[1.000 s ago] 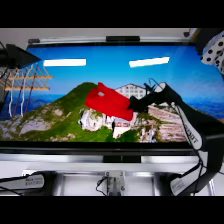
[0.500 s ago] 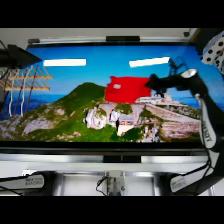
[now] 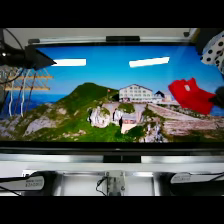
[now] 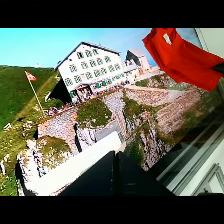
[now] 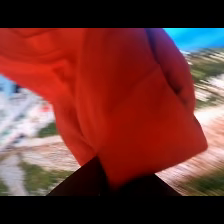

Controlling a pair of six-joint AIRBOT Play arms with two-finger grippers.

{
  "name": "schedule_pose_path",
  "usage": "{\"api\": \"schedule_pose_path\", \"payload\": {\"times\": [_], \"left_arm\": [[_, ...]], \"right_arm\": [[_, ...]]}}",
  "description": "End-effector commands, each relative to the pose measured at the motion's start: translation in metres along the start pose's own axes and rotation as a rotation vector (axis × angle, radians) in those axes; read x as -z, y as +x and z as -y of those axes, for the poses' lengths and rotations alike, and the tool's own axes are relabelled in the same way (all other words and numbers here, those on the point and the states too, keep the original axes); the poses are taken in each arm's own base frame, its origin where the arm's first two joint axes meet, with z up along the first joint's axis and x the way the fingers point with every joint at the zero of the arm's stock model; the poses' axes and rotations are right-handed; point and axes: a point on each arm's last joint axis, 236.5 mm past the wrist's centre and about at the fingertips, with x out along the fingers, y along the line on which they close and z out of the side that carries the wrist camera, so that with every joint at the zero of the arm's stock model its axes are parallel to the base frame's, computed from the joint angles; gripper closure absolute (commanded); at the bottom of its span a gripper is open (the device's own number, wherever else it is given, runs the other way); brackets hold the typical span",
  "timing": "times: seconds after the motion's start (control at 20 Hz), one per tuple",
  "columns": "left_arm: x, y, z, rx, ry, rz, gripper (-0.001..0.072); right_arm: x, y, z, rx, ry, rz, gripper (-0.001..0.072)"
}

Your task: Fold the shirts.

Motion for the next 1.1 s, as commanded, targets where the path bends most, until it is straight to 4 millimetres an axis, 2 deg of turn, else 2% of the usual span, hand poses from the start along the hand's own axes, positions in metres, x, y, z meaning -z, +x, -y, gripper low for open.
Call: {"api": "schedule_pose_path", "payload": {"times": [0.0,0.1,0.3,0.5,0.7,0.9,0.95,1.05], "left_arm": [[0.008,0.020,0.017,0.038,0.022,-0.043,0.0671],[0.010,0.027,0.021,0.050,0.027,-0.058,0.0670],[0.012,0.030,0.022,0.054,0.027,-0.065,0.0670],[0.012,0.030,0.022,0.054,0.027,-0.065,0.0670],[0.012,0.030,0.022,0.054,0.027,-0.065,0.0670],[0.012,0.030,0.022,0.054,0.027,-0.065,0.0670],[0.012,0.030,0.022,0.054,0.027,-0.065,0.0670],[0.012,0.030,0.022,0.054,0.027,-0.065,0.0670]], "right_arm": [[0.040,-0.036,0.109,0.171,0.179,-0.070,0.0640],[0.070,-0.040,0.142,0.201,0.266,-0.108,0.0640],[0.128,-0.030,0.175,0.225,0.392,-0.166,0.0640],[0.168,-0.011,0.181,0.235,0.437,-0.234,0.0632],[0.187,-0.005,0.182,0.254,0.497,-0.281,0.0633],[0.208,-0.006,0.197,0.337,0.526,-0.320,0.0632],[0.207,-0.008,0.200,0.356,0.527,-0.306,0.0597],[0.201,-0.016,0.201,0.369,0.501,-0.270,0.0238]]}}
